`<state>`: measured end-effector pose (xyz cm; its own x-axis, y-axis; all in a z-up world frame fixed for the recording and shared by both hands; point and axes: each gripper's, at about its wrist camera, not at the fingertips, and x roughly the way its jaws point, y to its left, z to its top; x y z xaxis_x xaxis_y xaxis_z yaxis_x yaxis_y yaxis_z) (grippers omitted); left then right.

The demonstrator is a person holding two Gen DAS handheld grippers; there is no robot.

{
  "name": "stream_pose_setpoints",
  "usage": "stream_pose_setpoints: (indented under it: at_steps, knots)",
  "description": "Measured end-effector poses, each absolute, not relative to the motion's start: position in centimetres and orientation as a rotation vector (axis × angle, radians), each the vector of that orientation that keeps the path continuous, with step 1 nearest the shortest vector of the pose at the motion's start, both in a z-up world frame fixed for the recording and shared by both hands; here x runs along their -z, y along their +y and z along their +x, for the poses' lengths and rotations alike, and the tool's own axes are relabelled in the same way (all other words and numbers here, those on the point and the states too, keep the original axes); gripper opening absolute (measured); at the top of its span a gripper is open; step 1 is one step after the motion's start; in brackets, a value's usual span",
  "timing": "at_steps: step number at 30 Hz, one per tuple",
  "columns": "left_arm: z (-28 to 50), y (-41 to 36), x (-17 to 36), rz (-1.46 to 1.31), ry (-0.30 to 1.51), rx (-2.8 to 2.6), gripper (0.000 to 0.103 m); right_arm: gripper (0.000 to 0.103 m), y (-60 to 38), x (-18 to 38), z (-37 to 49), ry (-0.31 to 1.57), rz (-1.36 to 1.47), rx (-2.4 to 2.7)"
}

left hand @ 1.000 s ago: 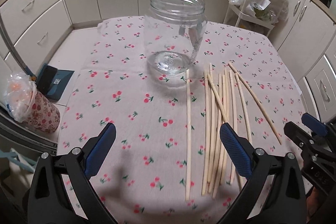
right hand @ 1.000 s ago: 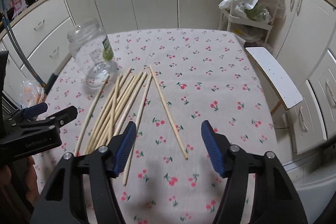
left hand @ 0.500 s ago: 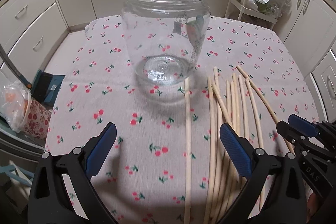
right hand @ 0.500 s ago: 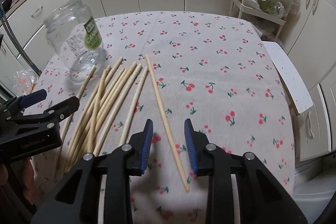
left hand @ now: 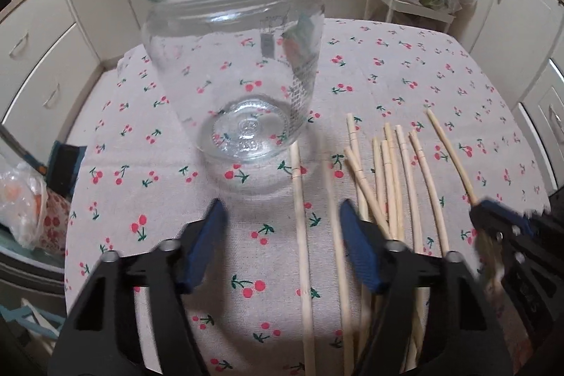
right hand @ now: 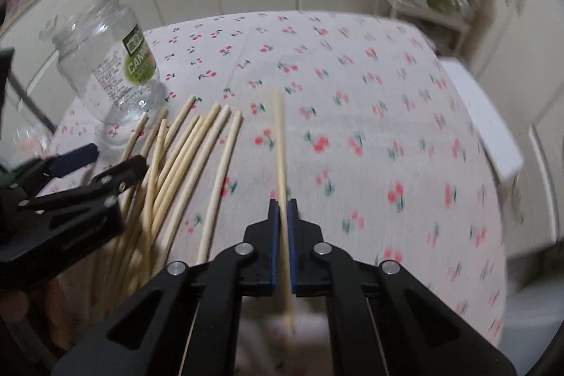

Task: Organize utensils
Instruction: 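Lower the left gripper onto another wooden chopstick and close it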

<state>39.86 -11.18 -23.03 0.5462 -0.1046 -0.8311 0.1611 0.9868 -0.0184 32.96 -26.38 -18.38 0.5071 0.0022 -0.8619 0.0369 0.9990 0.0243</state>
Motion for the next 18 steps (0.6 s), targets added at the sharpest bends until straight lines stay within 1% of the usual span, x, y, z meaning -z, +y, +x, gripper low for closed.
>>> stream_pose_setpoints:
  at_steps: [1, 2, 3, 4, 7, 8, 9, 11, 16, 18]
  knots:
    - [39.9, -11.0, 22.9, 0.059, 0.982, 0.166, 0.033, 0.005, -26.8, 18.3, 32.4, 1.054, 0.105, 0.015]
    - [39.9, -10.7, 22.8, 0.052, 0.988, 0.178, 0.029, 0.005, -27.0, 18.4, 32.0, 1.065, 0.149, 0.003]
    - [40.0, -10.5, 22.7, 0.042, 0.997, 0.194, 0.023, 0.005, -27.1, 18.3, 31.5, 1.073, 0.180, -0.011]
    - [40.1, -10.1, 22.7, 0.028, 1.010, 0.212, 0.021, 0.005, -27.0, 18.3, 31.2, 1.082, 0.187, -0.022]
    - [40.5, -9.3, 22.6, -0.008, 1.038, 0.249, 0.021, 0.006, -26.8, 18.0, 31.4, 1.089, 0.168, -0.030]
    - [40.6, -9.1, 22.6, -0.025, 1.045, 0.256, 0.021, 0.012, -26.9, 17.8, 31.6, 1.077, 0.154, -0.025]
    - [40.7, -8.9, 22.7, -0.038, 1.049, 0.261, 0.021, 0.023, -26.9, 17.7, 32.1, 1.071, 0.146, -0.021]
    - [40.8, -8.8, 22.7, -0.047, 1.051, 0.262, 0.022, 0.032, -26.7, 17.3, 33.2, 1.044, 0.113, -0.011]
    - [41.2, -9.8, 22.8, -0.006, 1.032, 0.254, 0.032, 0.031, -25.7, 18.1, 35.3, 1.027, 0.000, -0.008]
    - [41.3, -10.3, 22.8, 0.025, 1.022, 0.246, 0.034, 0.026, -25.5, 18.5, 35.6, 1.013, -0.045, 0.003]
